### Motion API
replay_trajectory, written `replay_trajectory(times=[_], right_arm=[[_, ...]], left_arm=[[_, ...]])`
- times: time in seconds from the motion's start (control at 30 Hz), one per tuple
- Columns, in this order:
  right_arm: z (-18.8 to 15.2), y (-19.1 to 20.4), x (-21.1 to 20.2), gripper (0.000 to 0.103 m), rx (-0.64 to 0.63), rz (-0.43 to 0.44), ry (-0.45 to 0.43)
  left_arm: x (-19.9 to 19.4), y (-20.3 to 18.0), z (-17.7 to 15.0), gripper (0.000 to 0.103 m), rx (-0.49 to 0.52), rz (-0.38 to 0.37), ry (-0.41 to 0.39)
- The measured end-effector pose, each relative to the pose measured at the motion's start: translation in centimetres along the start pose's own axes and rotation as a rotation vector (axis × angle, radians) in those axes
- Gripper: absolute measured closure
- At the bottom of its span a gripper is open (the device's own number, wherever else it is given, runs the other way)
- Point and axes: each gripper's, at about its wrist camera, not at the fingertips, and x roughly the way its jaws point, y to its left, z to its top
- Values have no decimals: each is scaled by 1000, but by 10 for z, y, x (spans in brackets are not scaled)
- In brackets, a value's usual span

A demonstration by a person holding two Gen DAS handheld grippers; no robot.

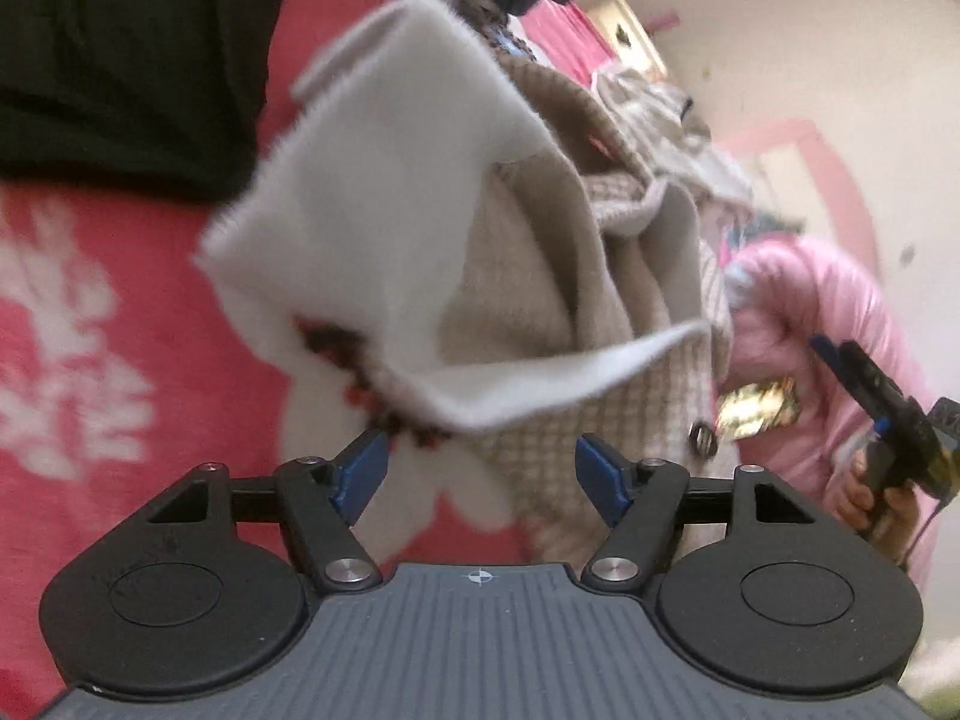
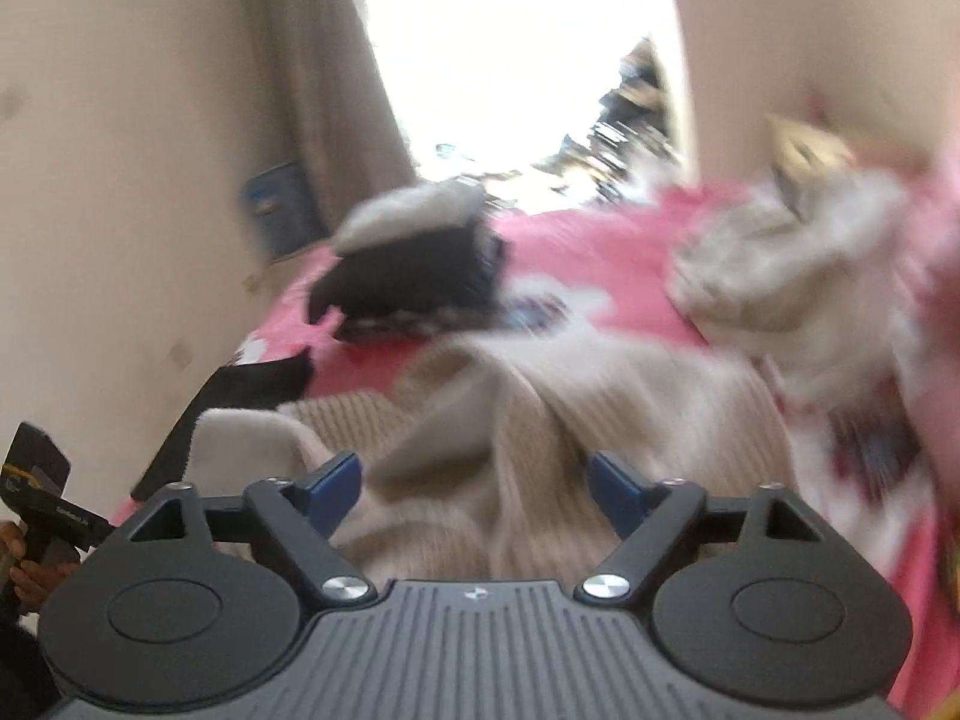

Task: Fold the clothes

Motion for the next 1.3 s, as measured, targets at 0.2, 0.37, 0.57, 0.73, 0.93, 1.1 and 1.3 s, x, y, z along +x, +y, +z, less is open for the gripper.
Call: replay_trajectory(times=[0.2,0.37,0.57,0.73,0.93,1.1,1.3], right_arm=[[49,29,110,4,-313,71,88],[61,53,200,1,-592,112,233],[44,64,221,0,-882,255,455],[24,51,253,0,-1038,70,484],[4,31,310,0,-882,-27,535],[13,16,294,57,-692,-46,468],[44,-13,218,81,-401,-194,208]], left_arm=[[29,11,-3,34,-103,-24,-3],[57,4,-16,34,-48,0,101],[72,11,-18,34,-90,-84,94],[82,18,-11,31,-132,-174,97],[89,16,-12,28,-141,-165,76],[87,13,-14,38,-151,-139,24],[88,11,-10,69,-183,-84,-10]])
